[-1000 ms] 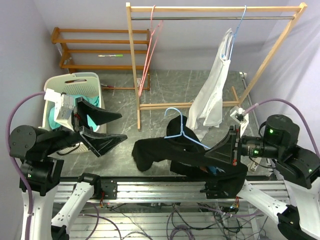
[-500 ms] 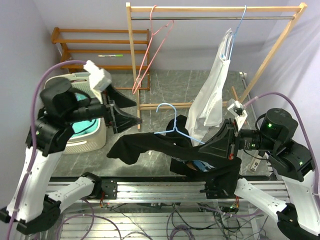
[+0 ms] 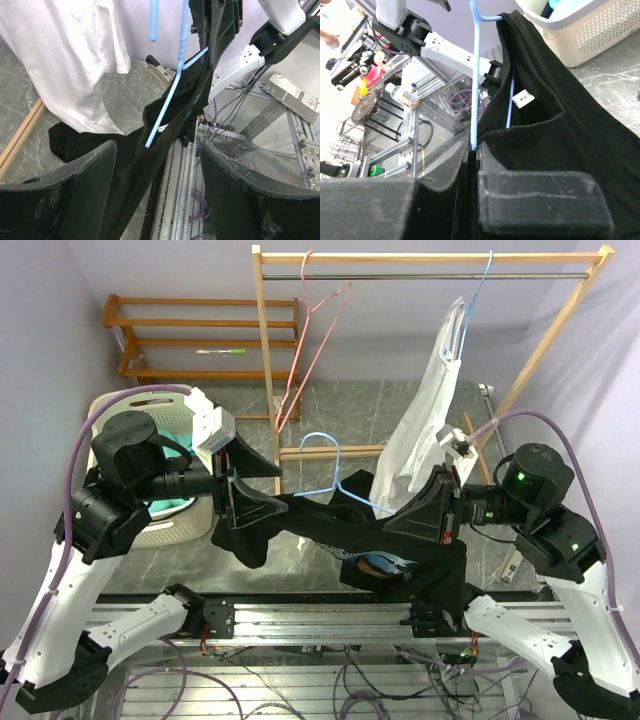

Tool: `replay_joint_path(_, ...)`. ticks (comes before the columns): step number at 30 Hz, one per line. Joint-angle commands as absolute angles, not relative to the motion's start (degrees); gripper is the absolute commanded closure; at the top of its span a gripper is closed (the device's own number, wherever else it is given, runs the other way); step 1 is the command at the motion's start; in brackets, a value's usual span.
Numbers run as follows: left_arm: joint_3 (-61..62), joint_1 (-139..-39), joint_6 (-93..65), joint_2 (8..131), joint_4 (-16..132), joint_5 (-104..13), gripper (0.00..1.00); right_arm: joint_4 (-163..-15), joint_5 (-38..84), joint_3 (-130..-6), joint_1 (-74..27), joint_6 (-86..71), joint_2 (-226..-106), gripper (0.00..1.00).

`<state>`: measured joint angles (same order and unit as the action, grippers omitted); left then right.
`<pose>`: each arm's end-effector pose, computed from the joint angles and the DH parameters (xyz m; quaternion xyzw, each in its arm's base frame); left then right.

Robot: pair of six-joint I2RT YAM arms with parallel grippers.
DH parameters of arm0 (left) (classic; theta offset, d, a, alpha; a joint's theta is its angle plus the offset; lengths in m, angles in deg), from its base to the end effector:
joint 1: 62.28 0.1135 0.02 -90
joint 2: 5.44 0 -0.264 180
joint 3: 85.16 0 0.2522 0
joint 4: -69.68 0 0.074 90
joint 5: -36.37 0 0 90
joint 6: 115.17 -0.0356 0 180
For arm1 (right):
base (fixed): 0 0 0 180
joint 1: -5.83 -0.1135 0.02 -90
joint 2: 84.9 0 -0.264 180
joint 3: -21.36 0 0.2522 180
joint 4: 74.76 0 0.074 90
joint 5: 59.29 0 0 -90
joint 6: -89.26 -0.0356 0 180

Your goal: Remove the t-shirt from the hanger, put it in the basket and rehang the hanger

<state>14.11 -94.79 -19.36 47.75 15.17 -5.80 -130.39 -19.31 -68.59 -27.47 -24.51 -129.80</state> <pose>0.0985 -0.0941 0.4922 0.4175 0.6123 -0.4859 0.4633 0.0740 0.0812 0.4606 -0.3271 0.6723 0.5623 0.3533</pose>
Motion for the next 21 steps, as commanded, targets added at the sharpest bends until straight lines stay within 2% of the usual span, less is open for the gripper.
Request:
replay_joint_path(1,12.4,-95.3,-18.5,48.1,20.7,-4.4,0.22,-121.1,-22.4,-67.1,-27.1,-27.9,-130.0,1.0)
replay_joint_path(11,12.6,-97.5,-19.3,50.7,21.8,-5.3,0.25,-113.5,-25.4,-65.3,-27.1,-33.0,-130.4,1.0)
replay_joint_path(14,13.1,-98.2,-18.9,51.0,22.5,-5.5,0.29,-112.2,-25.6,-65.1,-27.1,-33.8,-130.5,1.0)
replay_joint_path(18,13.8,-98.4,-16.8,50.7,25.5,-4.2,0.5,-111.7,-25.8,-64.9,-27.1,-34.0,-130.7,1.0)
replay_joint_path(19,14.1,-98.5,-16.2,50.7,26.1,-3.9,0.58,-111.5,-25.8,-64.8,-27.1,-34.2,-130.6,1.0)
replay_joint_path(21,15.0,-98.4,-15.6,51.3,26.2,-3.4,0.84,-111.1,-26.0,-64.7,-27.1,-34.5,-130.5,1.0)
